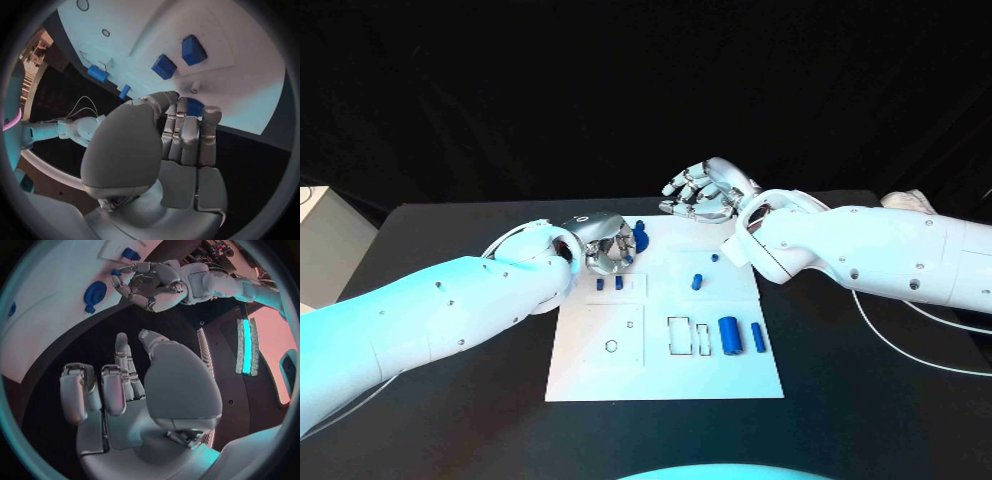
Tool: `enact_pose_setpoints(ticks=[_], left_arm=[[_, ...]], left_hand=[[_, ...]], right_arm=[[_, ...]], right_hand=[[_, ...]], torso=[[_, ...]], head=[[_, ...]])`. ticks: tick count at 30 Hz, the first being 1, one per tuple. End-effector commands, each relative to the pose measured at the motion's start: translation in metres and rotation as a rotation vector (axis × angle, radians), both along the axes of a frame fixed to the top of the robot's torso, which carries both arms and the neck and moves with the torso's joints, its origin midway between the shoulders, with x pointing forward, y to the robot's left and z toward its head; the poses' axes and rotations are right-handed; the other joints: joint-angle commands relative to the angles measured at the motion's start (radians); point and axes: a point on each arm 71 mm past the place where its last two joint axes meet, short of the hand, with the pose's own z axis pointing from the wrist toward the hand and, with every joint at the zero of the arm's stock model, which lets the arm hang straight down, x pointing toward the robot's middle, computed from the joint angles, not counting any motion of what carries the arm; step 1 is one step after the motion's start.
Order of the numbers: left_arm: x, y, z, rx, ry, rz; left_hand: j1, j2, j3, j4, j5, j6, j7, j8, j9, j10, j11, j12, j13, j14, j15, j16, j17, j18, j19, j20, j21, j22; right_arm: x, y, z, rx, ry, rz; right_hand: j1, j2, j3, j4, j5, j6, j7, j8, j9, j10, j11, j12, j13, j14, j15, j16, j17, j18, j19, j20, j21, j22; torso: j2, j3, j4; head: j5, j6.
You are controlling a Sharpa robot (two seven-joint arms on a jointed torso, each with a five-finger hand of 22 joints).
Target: Assemble the parts on the task board
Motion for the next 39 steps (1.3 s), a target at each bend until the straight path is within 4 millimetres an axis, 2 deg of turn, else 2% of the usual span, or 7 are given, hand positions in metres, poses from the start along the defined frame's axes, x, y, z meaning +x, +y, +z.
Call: enact_pose_setpoints(ticks=[1,9,14,19,25,39], left_arm=[[-0.002,0.006,0.008,-0.052,0.022,0.003],[0.001,0.032,0.018,-0.049,0.052,0.040],[0.005,0.041,0.015,-0.022,0.074,0.059],[0.007,0.044,0.011,-0.008,0.082,0.069],[0.009,0.041,0.008,-0.009,0.082,0.071],[0.009,0.028,0.005,-0.019,0.078,0.054]], left_hand=[[-0.011,0.001,-0.001,-0.006,0.000,0.009,0.002,-0.004,0.002,0.007,-0.001,-0.009,-0.002,0.004,0.000,0.006,-0.001,-0.014,0.003,0.000,0.003,0.000],[-0.028,-0.003,-0.003,-0.004,-0.001,0.012,0.001,-0.008,0.004,0.015,-0.001,-0.024,-0.002,0.006,0.001,0.007,-0.002,-0.014,0.002,0.001,0.002,0.000],[-0.031,-0.004,-0.003,-0.003,-0.001,0.013,0.001,-0.008,0.004,0.017,-0.001,-0.027,-0.002,0.006,0.001,0.007,-0.002,-0.014,0.002,0.001,0.001,0.000],[-0.033,-0.004,-0.004,-0.003,-0.001,0.014,0.000,-0.009,0.005,0.018,-0.001,-0.028,-0.002,0.005,0.001,0.007,-0.005,-0.014,0.000,0.001,0.000,-0.002],[-0.033,-0.004,-0.003,-0.003,-0.001,0.013,0.000,-0.009,0.005,0.018,-0.001,-0.029,-0.002,0.006,0.001,0.007,-0.004,-0.014,0.000,0.001,0.000,-0.002],[-0.034,-0.003,-0.003,-0.003,-0.001,0.013,0.001,-0.010,0.005,0.018,-0.001,-0.032,-0.002,0.008,0.001,0.008,-0.001,-0.015,0.005,0.001,0.003,0.003]], right_arm=[[0.000,0.000,0.000,-0.007,0.002,0.015],[0.000,-0.002,0.000,-0.010,0.003,0.010],[0.000,-0.003,-0.001,-0.011,0.004,0.009],[0.000,-0.002,-0.001,-0.011,0.004,0.010],[0.000,-0.002,-0.001,-0.014,0.001,0.013],[0.000,-0.001,0.000,-0.015,0.000,0.017]], right_hand=[[-0.007,-0.004,0.004,0.003,-0.002,0.001,0.004,0.004,0.001,0.001,0.003,-0.006,-0.001,0.062,0.002,-0.004,0.105,0.020,0.063,0.002,-0.005,0.216],[-0.007,-0.004,0.004,0.003,-0.002,0.001,0.004,0.004,0.001,0.001,0.003,-0.006,-0.001,0.062,0.002,-0.004,0.105,0.020,0.063,0.002,-0.005,0.216],[-0.007,-0.004,0.004,0.003,-0.002,0.001,0.004,0.004,0.001,0.001,0.003,-0.006,-0.001,0.062,0.002,-0.004,0.105,0.020,0.063,0.002,-0.005,0.216],[-0.007,-0.004,0.004,0.003,-0.002,0.001,0.004,0.004,0.001,0.001,0.003,-0.006,-0.001,0.062,0.002,-0.004,0.105,0.020,0.063,0.002,-0.005,0.216],[-0.007,-0.004,0.004,0.003,-0.002,0.001,0.004,0.004,0.001,0.001,0.003,-0.006,-0.001,0.062,0.002,-0.004,0.105,0.020,0.063,0.002,-0.005,0.216],[-0.009,-0.005,0.005,0.001,-0.002,0.002,0.003,0.005,0.002,0.005,0.002,-0.010,-0.007,0.062,0.002,-0.005,0.104,0.021,0.061,0.002,-0.009,0.214]], torso=[[-0.002,-0.0002,0.0027],[-0.009,-0.0010,0.0126],[-0.010,-0.0041,0.0169],[-0.007,-0.0023,0.0135],[-0.006,-0.0022,0.0112],[-0.007,-0.0007,0.0122]], head=[[0.000,0.001],[-0.001,-0.003],[-0.003,-0.005],[0.001,-0.005],[0.003,-0.007],[-0.001,-0.011]])
